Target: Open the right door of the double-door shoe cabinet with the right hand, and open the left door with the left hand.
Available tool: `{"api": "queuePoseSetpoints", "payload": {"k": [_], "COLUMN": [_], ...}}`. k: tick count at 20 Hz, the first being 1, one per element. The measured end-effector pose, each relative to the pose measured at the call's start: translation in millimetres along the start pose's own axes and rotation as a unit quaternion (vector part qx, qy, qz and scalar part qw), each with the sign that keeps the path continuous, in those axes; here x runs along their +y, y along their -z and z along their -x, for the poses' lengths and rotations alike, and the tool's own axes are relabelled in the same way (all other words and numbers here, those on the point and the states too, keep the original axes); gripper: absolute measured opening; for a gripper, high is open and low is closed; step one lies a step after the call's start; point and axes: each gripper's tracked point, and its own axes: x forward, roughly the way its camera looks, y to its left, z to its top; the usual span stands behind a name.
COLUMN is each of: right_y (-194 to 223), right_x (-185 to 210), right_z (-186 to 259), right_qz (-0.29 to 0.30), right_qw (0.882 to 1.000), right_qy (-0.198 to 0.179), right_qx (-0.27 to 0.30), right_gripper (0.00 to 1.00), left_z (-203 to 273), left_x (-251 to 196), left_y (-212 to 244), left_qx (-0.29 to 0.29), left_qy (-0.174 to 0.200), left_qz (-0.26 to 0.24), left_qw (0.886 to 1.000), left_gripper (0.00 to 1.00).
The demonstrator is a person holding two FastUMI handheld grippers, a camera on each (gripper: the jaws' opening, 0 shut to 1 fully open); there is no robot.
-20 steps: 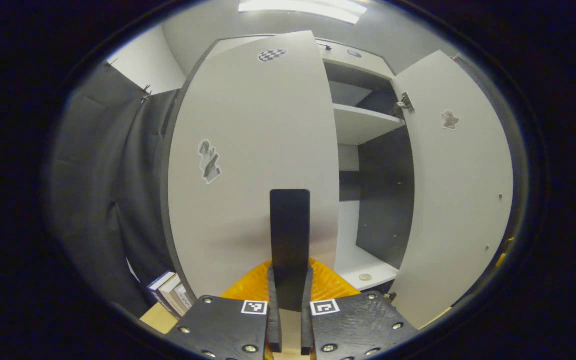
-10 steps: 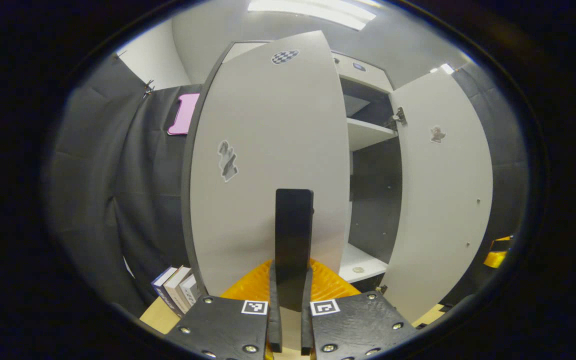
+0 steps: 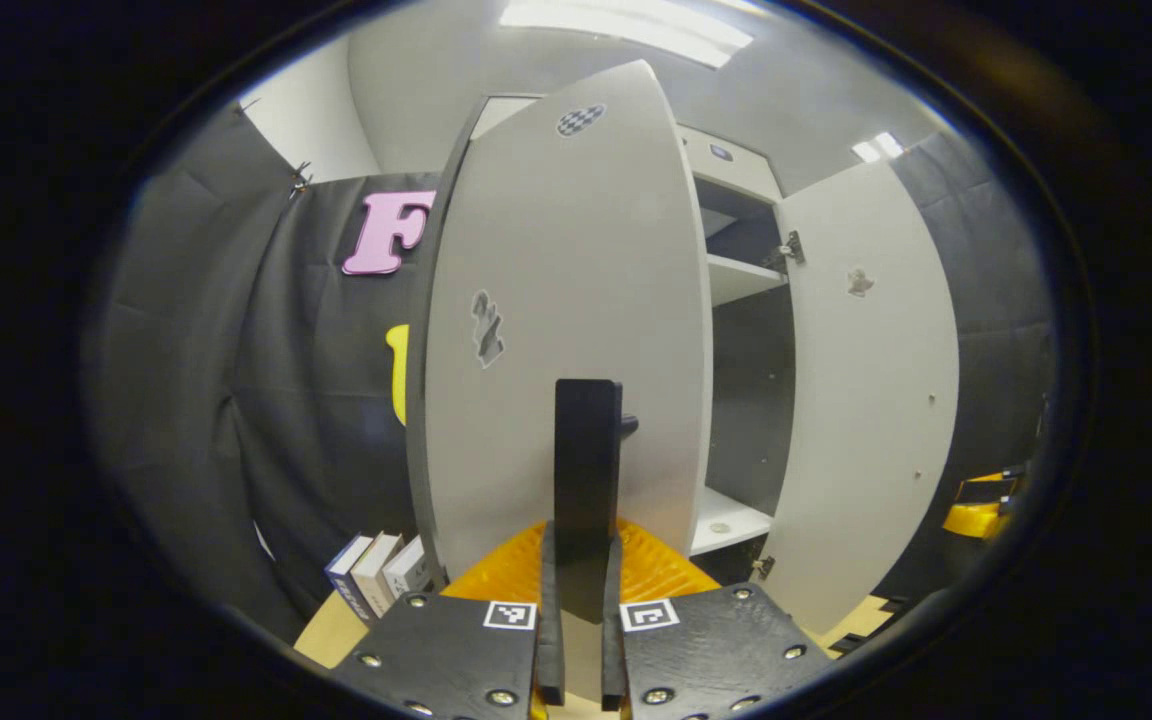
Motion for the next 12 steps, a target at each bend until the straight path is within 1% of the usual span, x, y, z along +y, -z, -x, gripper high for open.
{"api": "queuePoseSetpoints", "payload": {"k": [3,7,10,12], "right_y": [0.1,4.4,6.2,5.2], "right_x": [14.5,38.0,57.7,68.8], "right_z": [-3.8,-12.0,-17.3,-19.9], "right_qz": [-0.005,-0.015,-0.01,-0.003], "right_qw": [1.0,1.0,0.999,0.999], "right_qy": [-0.006,-0.019,-0.032,-0.039], "right_qx": [-0.001,0.002,0.006,0.005], "right_gripper": [0.99,0.99,0.99,0.99], "left_z": [9.4,23.0,31.3,36.8], "left_x": [10.8,30.3,51.5,68.6], "left_y": [-1.2,-1.5,-2.9,-2.1], "left_qx": [-0.003,-0.003,-0.008,-0.009], "left_qy": [-0.001,-0.009,-0.027,-0.044], "left_qz": [-0.002,-0.017,-0.028,-0.028], "left_qw": [1.0,1.0,0.999,0.999], "left_gripper": [0.16,0.15,0.16,0.14]}}
